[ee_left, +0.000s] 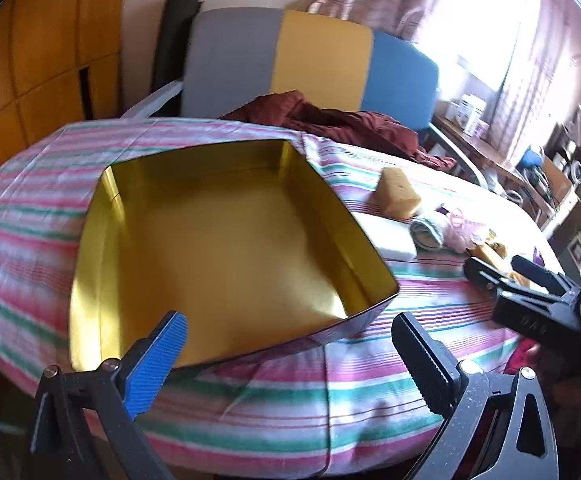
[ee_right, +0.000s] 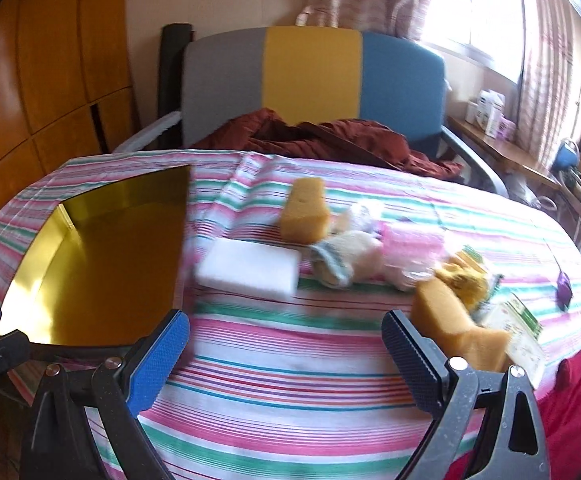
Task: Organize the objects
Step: 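Move both grippers toward the scattered items beside the gold tray, then carry a yellow sponge to the tray with left gripper while right carries the medicine box, then open both grippers over the tray and move back to the items, then grasp the white eraser block with the left gripper while the right gripper grasps the pink roller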
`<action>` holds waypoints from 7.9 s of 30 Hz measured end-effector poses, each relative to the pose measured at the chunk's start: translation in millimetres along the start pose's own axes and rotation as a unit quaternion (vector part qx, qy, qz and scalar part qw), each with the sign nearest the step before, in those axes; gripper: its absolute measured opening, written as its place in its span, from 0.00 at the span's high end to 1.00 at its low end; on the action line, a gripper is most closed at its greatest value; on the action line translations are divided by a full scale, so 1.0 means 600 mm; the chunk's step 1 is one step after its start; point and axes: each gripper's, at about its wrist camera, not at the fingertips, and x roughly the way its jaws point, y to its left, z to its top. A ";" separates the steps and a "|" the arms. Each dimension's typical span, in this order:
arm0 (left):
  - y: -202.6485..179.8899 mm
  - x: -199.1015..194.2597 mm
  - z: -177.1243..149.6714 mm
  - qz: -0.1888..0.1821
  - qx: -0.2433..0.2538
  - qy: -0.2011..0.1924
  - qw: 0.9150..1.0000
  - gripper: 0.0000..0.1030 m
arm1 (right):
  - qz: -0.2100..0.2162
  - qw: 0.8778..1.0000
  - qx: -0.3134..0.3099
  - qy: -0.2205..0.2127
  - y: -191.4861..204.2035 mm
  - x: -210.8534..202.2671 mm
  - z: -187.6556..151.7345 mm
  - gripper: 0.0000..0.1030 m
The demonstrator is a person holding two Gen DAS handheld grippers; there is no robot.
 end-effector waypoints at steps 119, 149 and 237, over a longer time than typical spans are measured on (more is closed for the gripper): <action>0.141 -0.101 -0.013 0.118 -0.059 -0.089 0.987 0.06 | 0.206 0.965 -0.108 0.119 0.248 0.035 0.025 0.22; -0.024 -0.032 0.034 0.036 0.085 -0.040 0.995 0.04 | 0.091 0.989 0.025 0.118 -0.007 0.073 0.023 0.18; 0.099 0.014 0.172 -0.032 -0.024 -0.003 0.999 0.38 | 0.239 0.970 0.028 0.045 -0.063 0.080 0.135 0.33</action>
